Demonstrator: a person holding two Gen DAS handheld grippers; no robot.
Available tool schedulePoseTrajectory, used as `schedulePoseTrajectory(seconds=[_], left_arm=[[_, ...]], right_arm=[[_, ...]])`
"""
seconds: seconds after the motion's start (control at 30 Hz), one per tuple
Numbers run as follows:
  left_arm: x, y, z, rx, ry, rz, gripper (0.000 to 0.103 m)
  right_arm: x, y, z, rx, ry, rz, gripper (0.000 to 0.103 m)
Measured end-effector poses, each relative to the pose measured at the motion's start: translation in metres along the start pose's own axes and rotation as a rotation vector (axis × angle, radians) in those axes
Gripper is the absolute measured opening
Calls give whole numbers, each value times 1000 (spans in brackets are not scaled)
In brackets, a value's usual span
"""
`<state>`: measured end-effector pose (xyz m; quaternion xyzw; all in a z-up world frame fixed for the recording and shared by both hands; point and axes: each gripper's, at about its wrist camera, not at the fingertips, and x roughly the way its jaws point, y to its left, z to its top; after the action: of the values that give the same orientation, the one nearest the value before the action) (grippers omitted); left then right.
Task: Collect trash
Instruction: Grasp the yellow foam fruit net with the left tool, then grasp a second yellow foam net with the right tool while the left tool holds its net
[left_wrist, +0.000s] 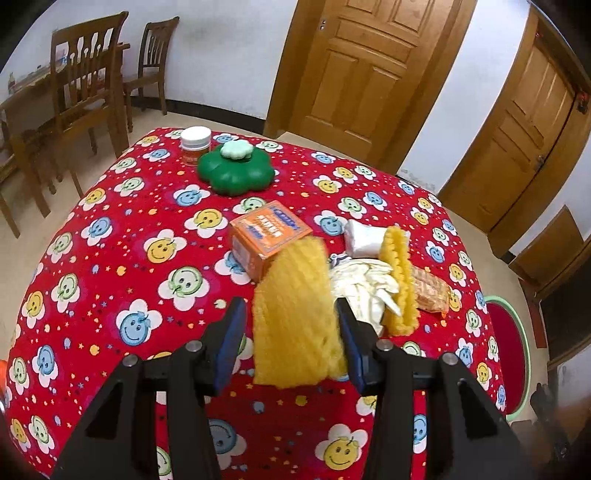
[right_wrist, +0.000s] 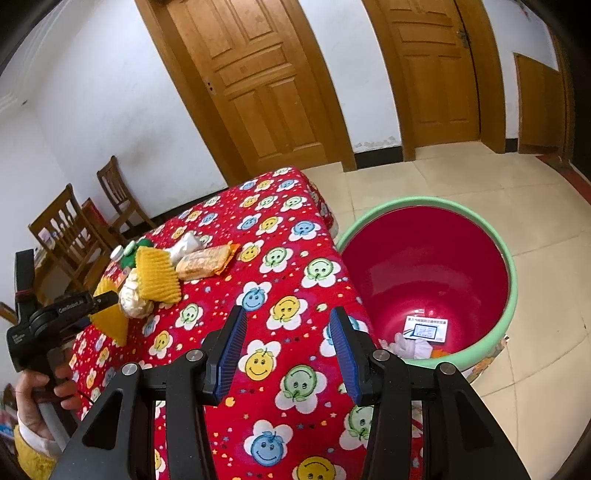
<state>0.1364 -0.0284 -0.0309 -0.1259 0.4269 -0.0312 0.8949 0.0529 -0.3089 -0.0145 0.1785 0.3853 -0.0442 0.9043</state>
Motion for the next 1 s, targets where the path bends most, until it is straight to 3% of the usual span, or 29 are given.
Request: schedulePoseTrajectory(seconds=[0.4, 0.73, 1.0], left_arm=[[4, 27, -6, -46, 32, -22, 24], [9, 39, -8, -63, 49, -40, 24], [14, 45, -7, -75, 58, -61, 24]], right_arm=[[15, 39, 8, -94, 33, 60, 48], [48, 91, 9, -214, 91, 99, 48], [96, 129, 0, -297, 194, 112, 48]])
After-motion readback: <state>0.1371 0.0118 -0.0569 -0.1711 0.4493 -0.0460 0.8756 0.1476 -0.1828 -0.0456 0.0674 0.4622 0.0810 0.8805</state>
